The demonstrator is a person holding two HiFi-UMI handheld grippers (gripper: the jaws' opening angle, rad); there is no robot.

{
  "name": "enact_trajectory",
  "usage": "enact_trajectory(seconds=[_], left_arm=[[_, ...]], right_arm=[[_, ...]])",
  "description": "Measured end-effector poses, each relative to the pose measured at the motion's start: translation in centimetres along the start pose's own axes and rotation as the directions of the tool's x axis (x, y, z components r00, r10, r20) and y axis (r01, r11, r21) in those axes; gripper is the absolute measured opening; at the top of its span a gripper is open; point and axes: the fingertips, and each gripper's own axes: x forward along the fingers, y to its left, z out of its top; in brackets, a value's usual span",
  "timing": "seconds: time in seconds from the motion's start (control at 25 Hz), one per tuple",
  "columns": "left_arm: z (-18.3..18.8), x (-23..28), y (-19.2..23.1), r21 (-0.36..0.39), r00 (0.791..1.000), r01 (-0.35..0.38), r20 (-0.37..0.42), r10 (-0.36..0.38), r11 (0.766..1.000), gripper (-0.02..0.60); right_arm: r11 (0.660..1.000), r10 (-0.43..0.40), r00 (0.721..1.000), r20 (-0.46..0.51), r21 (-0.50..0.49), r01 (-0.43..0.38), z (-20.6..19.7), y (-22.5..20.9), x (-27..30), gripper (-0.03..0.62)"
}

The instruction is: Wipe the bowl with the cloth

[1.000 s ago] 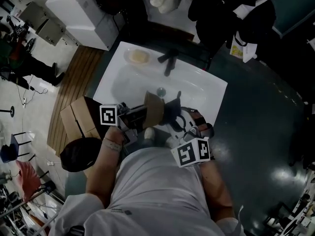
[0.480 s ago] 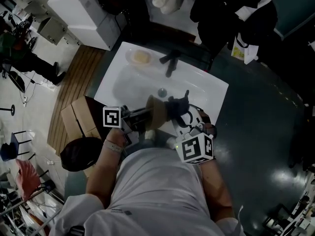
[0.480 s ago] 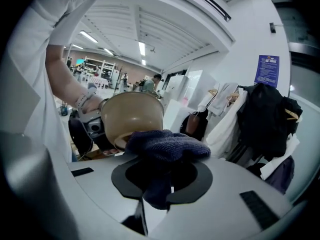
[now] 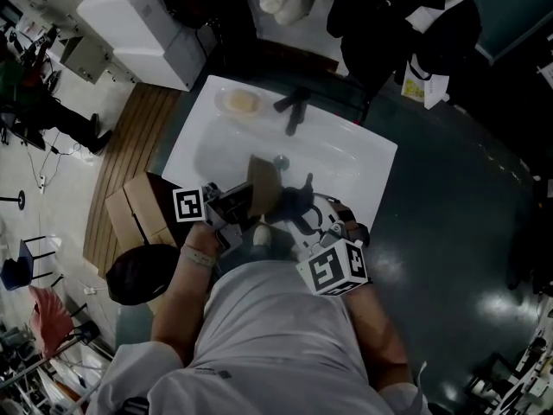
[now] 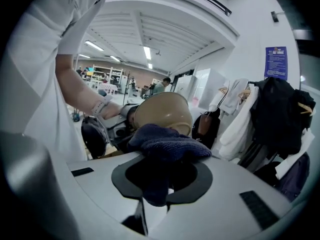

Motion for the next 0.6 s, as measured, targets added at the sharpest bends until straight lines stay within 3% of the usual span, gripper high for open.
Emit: enact_trajectory(seconds=[0.36, 0.6], left_arm=[[-2.4, 1.1, -1.3, 0.041, 0.992, 0.029, -0.12, -0.024, 0.999, 0.025], [-3.4, 0.7, 0.3, 0.127, 0.981, -0.07, -0.174, 0.092, 0.989, 0.025]], right_arm=[[0.993, -0.073, 0.997, -0.036, 0.087, 0.076, -1.6, -2.2, 0.7, 0.074], [0.987, -0.102, 0.993, -0.051, 0.118, 0.108, -2.2, -3.6, 0.1, 0.074]])
